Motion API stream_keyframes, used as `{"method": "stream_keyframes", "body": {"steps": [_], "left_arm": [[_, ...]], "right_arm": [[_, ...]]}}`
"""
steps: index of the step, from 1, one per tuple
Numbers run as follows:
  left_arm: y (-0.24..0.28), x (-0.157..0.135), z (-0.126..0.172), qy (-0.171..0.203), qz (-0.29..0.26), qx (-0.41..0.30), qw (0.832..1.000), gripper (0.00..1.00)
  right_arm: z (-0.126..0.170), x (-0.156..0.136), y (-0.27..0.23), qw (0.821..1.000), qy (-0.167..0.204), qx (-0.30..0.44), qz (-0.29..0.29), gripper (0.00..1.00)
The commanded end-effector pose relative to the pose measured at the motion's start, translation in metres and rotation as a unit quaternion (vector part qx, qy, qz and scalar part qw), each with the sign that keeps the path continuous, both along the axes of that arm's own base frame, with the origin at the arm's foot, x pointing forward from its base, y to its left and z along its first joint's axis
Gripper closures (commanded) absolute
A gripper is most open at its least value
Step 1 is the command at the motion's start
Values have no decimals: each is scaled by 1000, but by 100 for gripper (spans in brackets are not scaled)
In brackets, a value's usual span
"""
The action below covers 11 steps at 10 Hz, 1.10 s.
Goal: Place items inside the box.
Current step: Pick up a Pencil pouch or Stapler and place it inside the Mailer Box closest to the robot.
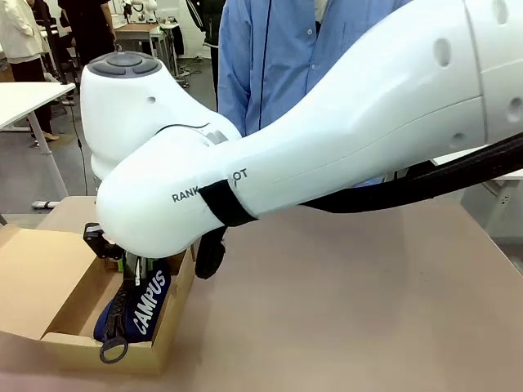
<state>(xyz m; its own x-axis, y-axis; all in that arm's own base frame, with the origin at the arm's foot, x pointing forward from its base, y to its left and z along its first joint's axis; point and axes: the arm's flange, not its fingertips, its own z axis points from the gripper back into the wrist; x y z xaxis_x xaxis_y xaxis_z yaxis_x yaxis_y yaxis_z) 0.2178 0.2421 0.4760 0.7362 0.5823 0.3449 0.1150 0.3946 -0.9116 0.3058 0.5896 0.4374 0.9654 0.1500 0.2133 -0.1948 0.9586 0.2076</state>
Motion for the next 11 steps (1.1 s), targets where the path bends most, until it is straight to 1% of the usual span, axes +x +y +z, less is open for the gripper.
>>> {"method": "stream_keyframes", "body": {"steps": [1, 2, 4, 9, 10, 11], "left_arm": [[0, 0, 2, -16, 0, -5, 1000, 0], [0, 0, 2, -16, 0, -5, 1000, 0], [0, 0, 2, -16, 0, -5, 1000, 0], [0, 0, 2, -16, 0, -5, 1000, 0], [0, 0, 2, -16, 0, -5, 1000, 0], [0, 0, 2, -16, 0, -5, 1000, 0]], "right_arm": [[-3, 6, 8, 999, 18, -2, -33, 58], [-7, 8, 8, 999, 13, -16, -48, 58], [-11, 11, 5, 998, 10, -15, -65, 58], [-16, 12, 5, 998, 22, -14, -60, 58], [-16, 12, 6, 998, 26, -10, -57, 46], [-16, 12, 6, 998, 30, -11, -53, 0]]}}
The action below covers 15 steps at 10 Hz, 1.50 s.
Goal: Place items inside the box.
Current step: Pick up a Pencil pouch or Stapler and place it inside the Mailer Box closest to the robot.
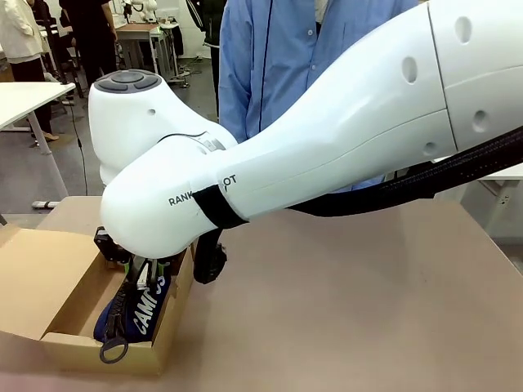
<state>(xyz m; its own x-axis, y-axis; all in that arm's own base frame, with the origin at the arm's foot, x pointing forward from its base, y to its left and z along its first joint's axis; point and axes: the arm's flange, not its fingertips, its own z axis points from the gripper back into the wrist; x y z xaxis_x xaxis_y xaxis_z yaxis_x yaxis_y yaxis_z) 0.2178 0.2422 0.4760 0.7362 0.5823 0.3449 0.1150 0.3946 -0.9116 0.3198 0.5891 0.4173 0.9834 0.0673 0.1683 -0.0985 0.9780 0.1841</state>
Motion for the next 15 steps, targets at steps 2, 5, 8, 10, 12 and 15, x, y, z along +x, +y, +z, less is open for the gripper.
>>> {"method": "stream_keyframes", "body": {"steps": [2, 5, 8, 10, 12, 15], "left_arm": [[0, 0, 2, -16, 0, -5, 1000, 0], [0, 0, 2, -16, 0, -5, 1000, 0], [0, 0, 2, -16, 0, -5, 1000, 0], [0, 0, 2, -16, 0, -5, 1000, 0], [0, 0, 2, -16, 0, -5, 1000, 0], [0, 0, 2, -16, 0, -5, 1000, 0]], "right_arm": [[4, -2, 6, 1000, 12, 7, -6, 0], [3, -1, 5, 1000, 16, 7, -5, 0], [7, -1, 0, 1000, 20, 10, 13, 0], [26, 2, -42, 991, 51, 49, 110, 0], [52, -6, -124, 967, 73, 108, 218, 0], [60, -31, -227, 956, 76, 236, 157, 0]]}}
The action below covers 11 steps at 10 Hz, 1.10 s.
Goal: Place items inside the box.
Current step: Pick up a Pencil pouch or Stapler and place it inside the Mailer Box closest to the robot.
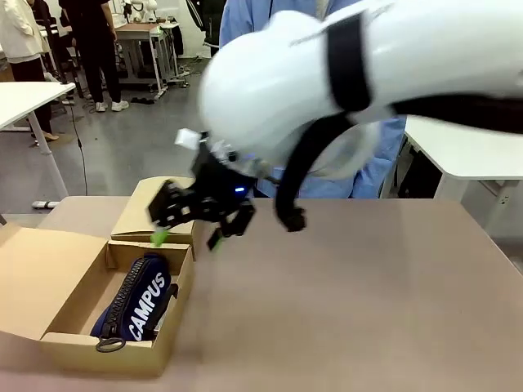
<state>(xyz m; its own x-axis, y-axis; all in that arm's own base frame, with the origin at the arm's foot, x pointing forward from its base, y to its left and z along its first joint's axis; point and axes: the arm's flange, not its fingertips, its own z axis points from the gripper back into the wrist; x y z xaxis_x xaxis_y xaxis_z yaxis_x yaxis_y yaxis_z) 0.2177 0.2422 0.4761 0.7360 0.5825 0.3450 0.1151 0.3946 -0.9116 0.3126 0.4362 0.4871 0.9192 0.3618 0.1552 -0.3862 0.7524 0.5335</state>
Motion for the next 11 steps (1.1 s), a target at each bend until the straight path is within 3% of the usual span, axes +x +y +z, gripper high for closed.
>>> {"method": "stream_keyframes", "body": {"steps": [1, 2, 5, 6, 8, 11], "left_arm": [[0, 0, 2, -16, -1, -5, 1000, 0], [0, 0, 2, -16, -1, -5, 1000, 0], [0, 0, 2, -16, -1, -5, 1000, 0], [0, 0, 2, -16, -1, -5, 1000, 0], [0, 0, 2, -16, -1, -5, 1000, 0], [0, 0, 2, -16, -1, -5, 1000, 0]], "right_arm": [[-15, -32, -87, 996, 49, 56, -58, 0], [0, 0, 0, 1000, 0, 0, 0, 0], [0, 0, 0, 1000, 0, 0, 0, 0], [-2, -10, -22, 1000, 7, 15, 1, 0], [-3, 12, -54, 998, 45, 35, -25, 0], [7, 30, -128, 992, 66, 80, -75, 0]]}}
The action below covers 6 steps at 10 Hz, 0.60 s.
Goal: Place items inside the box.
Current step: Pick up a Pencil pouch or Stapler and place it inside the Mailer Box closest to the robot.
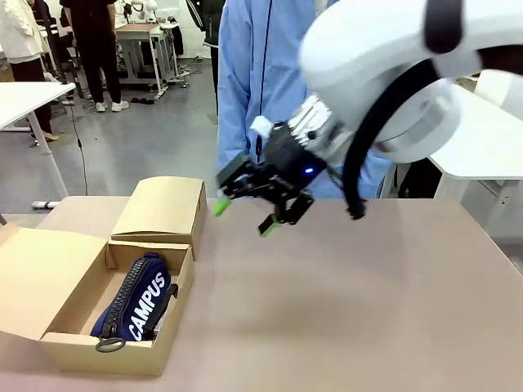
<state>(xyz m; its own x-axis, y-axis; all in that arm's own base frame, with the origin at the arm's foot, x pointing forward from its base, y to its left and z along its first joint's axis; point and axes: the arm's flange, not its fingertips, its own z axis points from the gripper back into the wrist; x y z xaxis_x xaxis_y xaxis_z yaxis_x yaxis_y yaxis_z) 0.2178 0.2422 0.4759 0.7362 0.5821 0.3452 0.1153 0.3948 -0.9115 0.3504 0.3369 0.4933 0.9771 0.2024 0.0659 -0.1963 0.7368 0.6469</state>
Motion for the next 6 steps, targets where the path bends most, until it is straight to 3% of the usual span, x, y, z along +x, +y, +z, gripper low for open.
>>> {"method": "stream_keyframes", "body": {"steps": [1, 3, 4, 6], "left_arm": [[-1, 0, 2, -16, 0, -5, 1000, 0], [-1, 0, 2, -16, 0, -5, 1000, 0], [-1, 0, 2, -16, 0, -5, 1000, 0], [-1, 0, 2, -16, 0, -5, 1000, 0]], "right_arm": [[5, -4, -61, 999, 17, 41, 4, 0], [7, 8, -154, 990, 65, 124, -7, 0], [5, 9, -209, 979, 71, 183, -45, 0], [-34, -3, -322, 935, 98, 315, -130, 0]]}}
